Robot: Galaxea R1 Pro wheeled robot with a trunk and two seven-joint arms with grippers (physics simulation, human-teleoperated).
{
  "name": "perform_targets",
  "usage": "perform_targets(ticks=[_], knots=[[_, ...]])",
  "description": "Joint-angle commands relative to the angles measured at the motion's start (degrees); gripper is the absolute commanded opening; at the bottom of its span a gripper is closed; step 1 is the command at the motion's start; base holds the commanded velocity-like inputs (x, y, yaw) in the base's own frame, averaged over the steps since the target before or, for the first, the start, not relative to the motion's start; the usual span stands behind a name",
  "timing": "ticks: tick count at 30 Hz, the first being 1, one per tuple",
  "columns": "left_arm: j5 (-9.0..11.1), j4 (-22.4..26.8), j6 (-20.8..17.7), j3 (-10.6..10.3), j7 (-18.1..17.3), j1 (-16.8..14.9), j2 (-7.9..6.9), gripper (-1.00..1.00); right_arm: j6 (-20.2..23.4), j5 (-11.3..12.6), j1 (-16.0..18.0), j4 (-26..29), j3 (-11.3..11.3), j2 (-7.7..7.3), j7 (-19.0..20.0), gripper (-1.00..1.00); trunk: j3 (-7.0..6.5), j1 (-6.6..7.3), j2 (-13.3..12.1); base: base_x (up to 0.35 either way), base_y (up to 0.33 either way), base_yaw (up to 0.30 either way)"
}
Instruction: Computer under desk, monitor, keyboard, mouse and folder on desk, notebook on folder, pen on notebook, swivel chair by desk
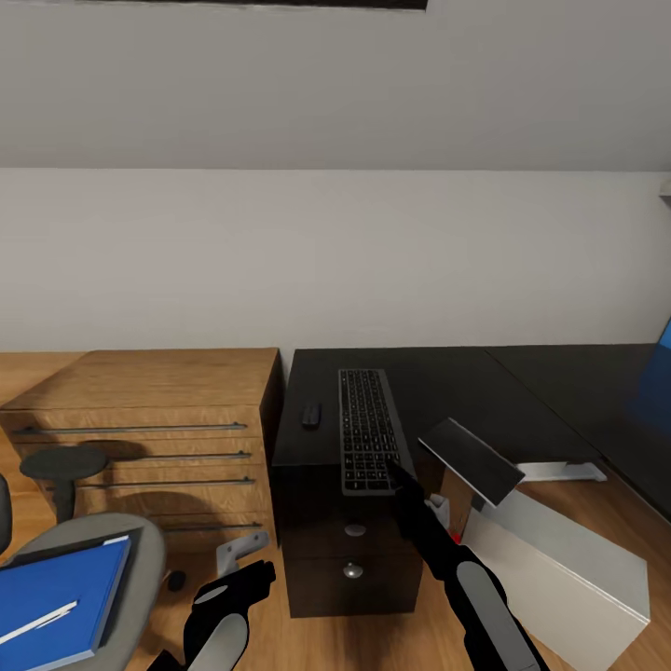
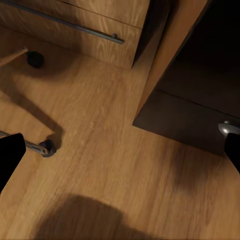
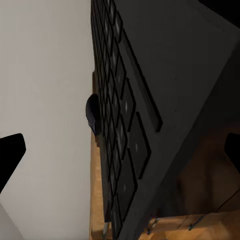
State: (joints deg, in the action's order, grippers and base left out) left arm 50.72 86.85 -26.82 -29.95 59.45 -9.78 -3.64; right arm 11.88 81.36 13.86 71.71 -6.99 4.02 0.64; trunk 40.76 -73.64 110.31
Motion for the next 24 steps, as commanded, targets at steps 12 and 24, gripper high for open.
perform_targets(ticks=[12,24], knots=[[0.26,0.08,-0.25,-0.11,0.4,-0.07,-0.05,1.0,0.15,0.38,0.03,0.0,0.09,0.01,0.07,1.0,0.06,-0.01,0.03,0.043,0.016,0.0],[0.26,0.07,-0.25,-0.11,0.4,-0.07,-0.05,1.0,0.06,0.21,0.03,0.04,0.15,-0.01,-0.1,-1.0,0.06,-0.01,0.03,0.0,0.0,0.0]])
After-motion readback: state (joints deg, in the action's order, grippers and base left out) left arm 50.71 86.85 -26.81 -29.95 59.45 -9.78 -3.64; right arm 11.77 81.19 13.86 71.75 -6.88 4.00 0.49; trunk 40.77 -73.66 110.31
